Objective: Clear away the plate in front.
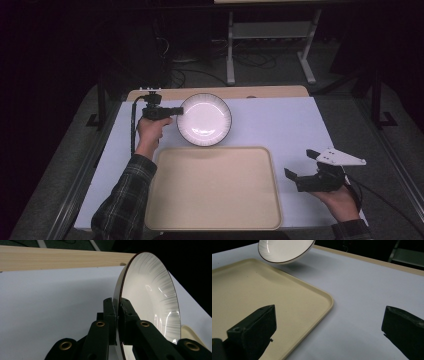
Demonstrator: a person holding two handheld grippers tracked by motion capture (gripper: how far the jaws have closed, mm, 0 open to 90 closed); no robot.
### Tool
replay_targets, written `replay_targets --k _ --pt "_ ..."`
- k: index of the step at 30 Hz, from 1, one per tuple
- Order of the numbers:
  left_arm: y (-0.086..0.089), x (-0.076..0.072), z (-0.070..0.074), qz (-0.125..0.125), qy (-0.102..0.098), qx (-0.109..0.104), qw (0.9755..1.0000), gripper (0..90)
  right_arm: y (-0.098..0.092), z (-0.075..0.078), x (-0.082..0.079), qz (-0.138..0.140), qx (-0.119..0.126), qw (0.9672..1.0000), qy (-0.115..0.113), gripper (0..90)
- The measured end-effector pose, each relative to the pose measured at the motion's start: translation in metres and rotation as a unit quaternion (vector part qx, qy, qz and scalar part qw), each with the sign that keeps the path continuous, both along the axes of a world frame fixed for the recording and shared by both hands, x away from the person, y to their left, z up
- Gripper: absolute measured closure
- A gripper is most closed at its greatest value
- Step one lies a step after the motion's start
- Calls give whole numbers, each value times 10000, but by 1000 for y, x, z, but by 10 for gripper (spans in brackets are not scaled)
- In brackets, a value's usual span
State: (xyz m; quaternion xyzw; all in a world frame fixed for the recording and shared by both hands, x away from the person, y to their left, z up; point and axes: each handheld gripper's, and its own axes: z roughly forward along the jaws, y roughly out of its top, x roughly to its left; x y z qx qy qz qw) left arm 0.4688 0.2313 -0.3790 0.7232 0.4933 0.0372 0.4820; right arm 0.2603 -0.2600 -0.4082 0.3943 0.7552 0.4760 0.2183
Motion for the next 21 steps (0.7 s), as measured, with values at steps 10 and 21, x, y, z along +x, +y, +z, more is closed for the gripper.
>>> replay_targets --k 10,21 --pt "3 -25 6 -318 -58 -32 9995 851 1 0 -1 21 15 10000 -25 0" --pt "1 -48 3 -545 -149 28 9984 850 1 0 -1 11 10 10000 -18 0"
